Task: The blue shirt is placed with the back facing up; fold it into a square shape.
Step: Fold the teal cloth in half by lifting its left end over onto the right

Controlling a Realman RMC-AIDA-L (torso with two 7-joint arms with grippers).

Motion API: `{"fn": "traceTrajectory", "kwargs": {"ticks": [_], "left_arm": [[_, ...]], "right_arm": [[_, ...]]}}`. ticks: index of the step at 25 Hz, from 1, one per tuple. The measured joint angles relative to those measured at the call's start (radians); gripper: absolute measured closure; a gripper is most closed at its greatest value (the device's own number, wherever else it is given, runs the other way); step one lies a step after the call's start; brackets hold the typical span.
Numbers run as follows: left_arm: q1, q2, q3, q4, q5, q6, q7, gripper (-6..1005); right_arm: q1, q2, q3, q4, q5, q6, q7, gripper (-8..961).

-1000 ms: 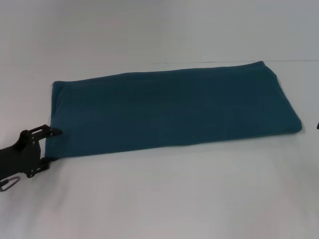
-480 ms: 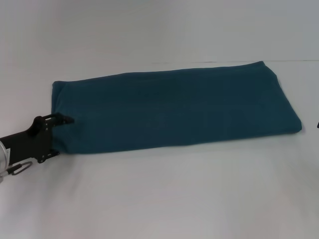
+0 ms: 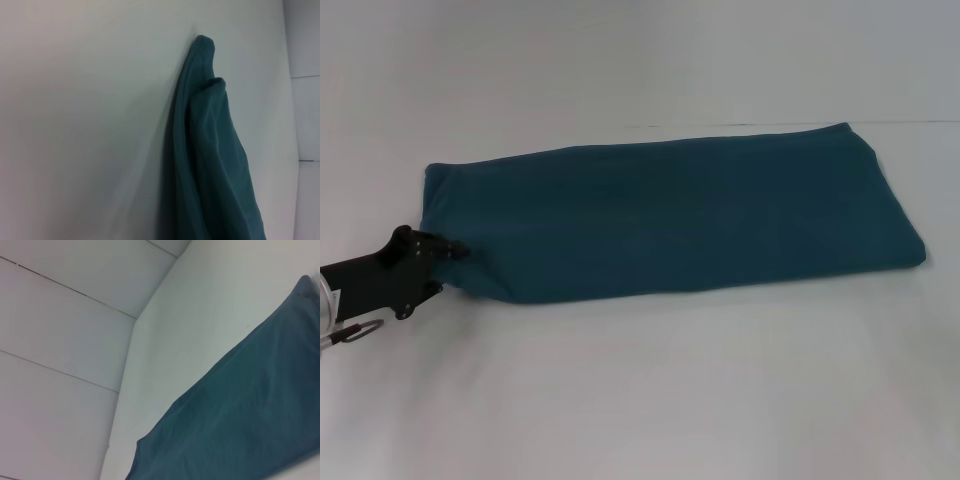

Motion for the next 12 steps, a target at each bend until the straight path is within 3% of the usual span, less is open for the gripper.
{"fn": "traceTrajectory", "kwargs": {"ticks": [6,12], "left_arm": [[0.0,0.003,0.001,0.002,-0.001,0.004,0.009,907],[0.001,0.004,-0.003,0.002,-0.007,0.012,0.017,953]], "right_arm": [[-0.002,-0.003,0.002,0.012,0.0,-0.002,-0.002,218],[-0.002,-0.003,0.002,0.012,0.0,-0.001,-0.004,218]]}}
